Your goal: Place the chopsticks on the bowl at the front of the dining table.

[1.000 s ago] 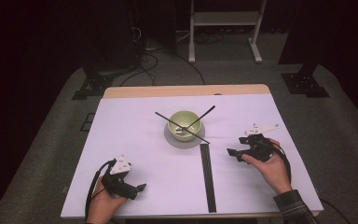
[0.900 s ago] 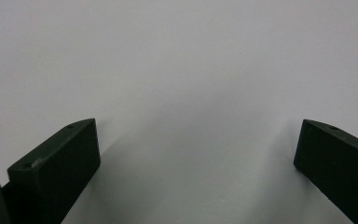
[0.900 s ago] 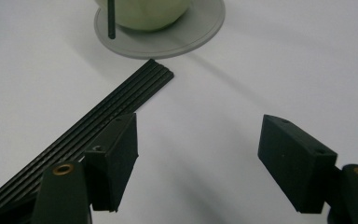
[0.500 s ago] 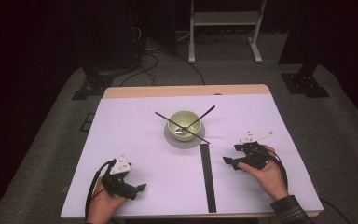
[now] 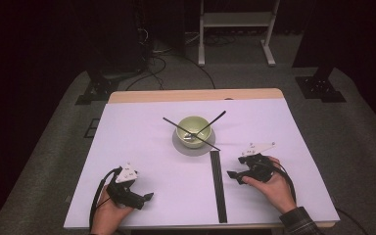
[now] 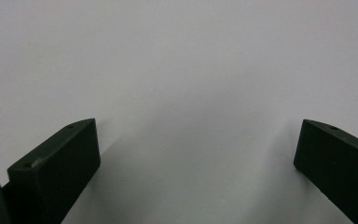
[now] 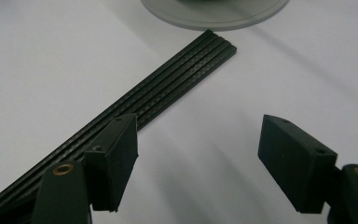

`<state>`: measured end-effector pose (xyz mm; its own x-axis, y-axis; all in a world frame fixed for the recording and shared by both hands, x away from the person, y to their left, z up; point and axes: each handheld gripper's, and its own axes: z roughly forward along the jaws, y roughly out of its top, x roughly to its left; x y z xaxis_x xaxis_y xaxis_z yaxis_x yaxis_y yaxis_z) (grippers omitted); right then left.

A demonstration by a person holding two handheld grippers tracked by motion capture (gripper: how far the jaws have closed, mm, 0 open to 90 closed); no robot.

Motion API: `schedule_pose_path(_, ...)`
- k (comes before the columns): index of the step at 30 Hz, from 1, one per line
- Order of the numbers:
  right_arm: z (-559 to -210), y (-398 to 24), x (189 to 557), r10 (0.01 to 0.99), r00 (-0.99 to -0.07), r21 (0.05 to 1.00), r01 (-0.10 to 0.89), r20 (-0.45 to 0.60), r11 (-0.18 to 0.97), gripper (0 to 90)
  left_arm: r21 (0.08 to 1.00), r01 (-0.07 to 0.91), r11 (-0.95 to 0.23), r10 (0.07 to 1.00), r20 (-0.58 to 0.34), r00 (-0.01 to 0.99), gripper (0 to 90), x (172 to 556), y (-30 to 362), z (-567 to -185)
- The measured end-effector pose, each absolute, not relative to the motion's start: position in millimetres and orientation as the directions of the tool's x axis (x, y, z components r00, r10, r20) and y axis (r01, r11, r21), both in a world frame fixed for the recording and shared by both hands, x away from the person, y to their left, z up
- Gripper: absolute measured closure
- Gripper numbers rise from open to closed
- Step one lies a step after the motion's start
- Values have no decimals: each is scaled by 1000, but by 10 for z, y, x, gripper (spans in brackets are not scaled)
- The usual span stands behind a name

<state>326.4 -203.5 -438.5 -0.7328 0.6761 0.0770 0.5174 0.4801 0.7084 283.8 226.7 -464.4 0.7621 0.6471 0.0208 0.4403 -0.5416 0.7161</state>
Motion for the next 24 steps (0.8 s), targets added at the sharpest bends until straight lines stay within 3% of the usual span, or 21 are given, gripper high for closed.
schedule_pose_path(24, -4516, -1749, 3248, 627, -777, 672, 498, 64, 549, 271, 716, 440, -541, 647, 21, 762, 0, 2838, 2267, -4644)
